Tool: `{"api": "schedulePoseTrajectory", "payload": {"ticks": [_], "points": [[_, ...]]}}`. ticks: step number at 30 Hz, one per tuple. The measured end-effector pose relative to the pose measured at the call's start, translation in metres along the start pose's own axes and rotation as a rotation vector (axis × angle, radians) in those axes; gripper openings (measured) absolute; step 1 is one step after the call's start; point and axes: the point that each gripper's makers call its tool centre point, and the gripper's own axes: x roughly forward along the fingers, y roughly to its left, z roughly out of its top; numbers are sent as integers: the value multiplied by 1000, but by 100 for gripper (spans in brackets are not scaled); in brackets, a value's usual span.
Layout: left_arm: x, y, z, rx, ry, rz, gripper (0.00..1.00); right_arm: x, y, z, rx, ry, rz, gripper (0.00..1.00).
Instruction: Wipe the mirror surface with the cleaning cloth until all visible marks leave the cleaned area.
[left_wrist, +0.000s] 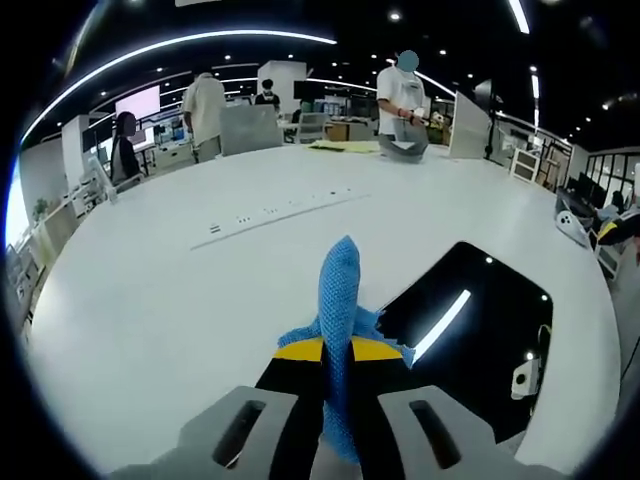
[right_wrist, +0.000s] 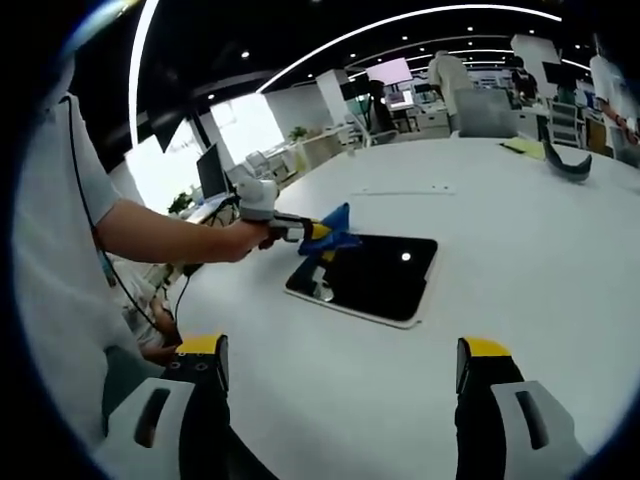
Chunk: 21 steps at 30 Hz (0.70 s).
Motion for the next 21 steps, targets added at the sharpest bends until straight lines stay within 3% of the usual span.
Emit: {"api": "schedulePoseTrajectory", "payload": {"ticks": [21], "points": [[1,0,0,-7,3,0,5,-1,-2,1,5,-6,-1,94]]}}
